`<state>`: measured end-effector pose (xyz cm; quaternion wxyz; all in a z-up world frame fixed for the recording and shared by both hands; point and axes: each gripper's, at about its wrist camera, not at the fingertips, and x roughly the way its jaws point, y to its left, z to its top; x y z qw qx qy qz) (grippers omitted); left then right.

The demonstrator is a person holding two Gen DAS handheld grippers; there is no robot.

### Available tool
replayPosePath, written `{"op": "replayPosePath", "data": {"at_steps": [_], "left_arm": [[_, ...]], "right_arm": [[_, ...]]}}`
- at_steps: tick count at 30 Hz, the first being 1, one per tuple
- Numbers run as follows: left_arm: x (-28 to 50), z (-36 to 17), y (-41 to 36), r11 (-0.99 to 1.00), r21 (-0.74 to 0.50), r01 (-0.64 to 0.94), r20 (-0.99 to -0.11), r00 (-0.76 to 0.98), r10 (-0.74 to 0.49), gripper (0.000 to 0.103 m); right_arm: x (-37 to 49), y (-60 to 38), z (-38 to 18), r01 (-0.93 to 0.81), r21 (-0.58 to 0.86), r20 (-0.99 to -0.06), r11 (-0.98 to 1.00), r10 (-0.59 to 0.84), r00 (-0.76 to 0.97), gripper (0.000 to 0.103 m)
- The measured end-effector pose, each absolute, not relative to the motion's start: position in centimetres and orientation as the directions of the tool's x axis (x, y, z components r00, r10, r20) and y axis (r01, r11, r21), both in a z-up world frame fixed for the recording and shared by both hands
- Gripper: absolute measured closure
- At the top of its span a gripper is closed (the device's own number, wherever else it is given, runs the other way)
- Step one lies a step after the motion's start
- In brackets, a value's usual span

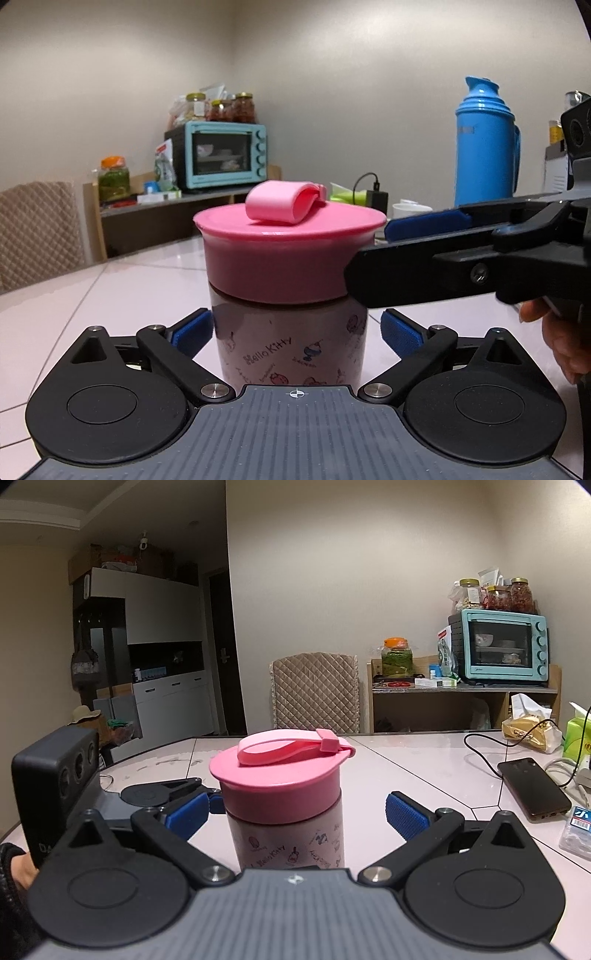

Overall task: Unscrew bottle cap and pour
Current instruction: 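Close the left gripper on the bottle body while the right gripper grasps the pink cap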

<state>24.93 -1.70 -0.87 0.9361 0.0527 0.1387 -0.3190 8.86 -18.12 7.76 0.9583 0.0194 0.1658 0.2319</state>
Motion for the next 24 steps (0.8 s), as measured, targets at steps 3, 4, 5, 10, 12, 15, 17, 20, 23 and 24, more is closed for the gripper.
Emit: {"op": "replayPosePath", "data": {"at_steps": [3, 4, 5, 10, 12, 15, 17, 20, 23, 24], "left_arm": [[25.1, -0.8, -1.6, 0.793, 0.01, 0.609, -0.292, 0.76, -0.58, 0.013], [25.1, -0.8, -1.6, 0.792, 0.01, 0.61, -0.292, 0.76, -0.581, 0.013], [25.1, -0.8, -1.6, 0.792, 0.012, 0.61, -0.292, 0.76, -0.581, 0.013], [25.1, -0.8, -1.4, 0.79, 0.012, 0.613, -0.29, 0.758, -0.584, 0.013], [25.2, -0.8, -1.3, 0.79, 0.009, 0.613, -0.293, 0.757, -0.584, 0.014], [25.2, -0.7, -1.4, 0.79, 0.004, 0.613, -0.299, 0.755, -0.584, 0.014], [25.2, -0.7, -1.3, 0.791, 0.003, 0.612, -0.299, 0.755, -0.584, 0.014], [25.3, -0.7, -1.3, 0.791, 0.003, 0.612, -0.298, 0.755, -0.584, 0.014], [25.4, -0.7, -1.3, 0.791, 0.001, 0.611, -0.297, 0.756, -0.583, 0.014], [25.4, -0.7, -1.3, 0.791, 0.001, 0.611, -0.297, 0.756, -0.583, 0.014]], "right_arm": [[9.1, -18.0, 7.7, -0.44, 0.116, -0.311, 0.891, 0.453, 0.835, 0.0], [9.1, -18.0, 7.6, -0.44, 0.117, -0.312, 0.89, 0.454, 0.835, 0.0], [9.2, -18.0, 7.6, -0.44, 0.117, -0.312, 0.89, 0.454, 0.834, 0.0], [9.4, -17.6, 7.6, -0.445, 0.115, -0.314, 0.888, 0.457, 0.832, 0.0], [9.5, -17.3, 7.6, -0.45, 0.107, -0.32, 0.887, 0.459, 0.829, 0.0], [9.8, -16.7, 7.8, -0.443, 0.086, -0.327, 0.892, 0.445, 0.834, 0.0], [9.9, -16.4, 7.9, -0.434, 0.077, -0.325, 0.898, 0.434, 0.84, 0.0], [10.2, -16.0, 8.0, -0.42, 0.07, -0.328, 0.905, 0.418, 0.847, 0.0], [10.7, -15.5, 7.9, -0.418, 0.067, -0.336, 0.906, 0.415, 0.846, 0.0], [10.7, -15.3, 7.8, -0.417, 0.064, -0.338, 0.907, 0.413, 0.846, 0.0]]}}
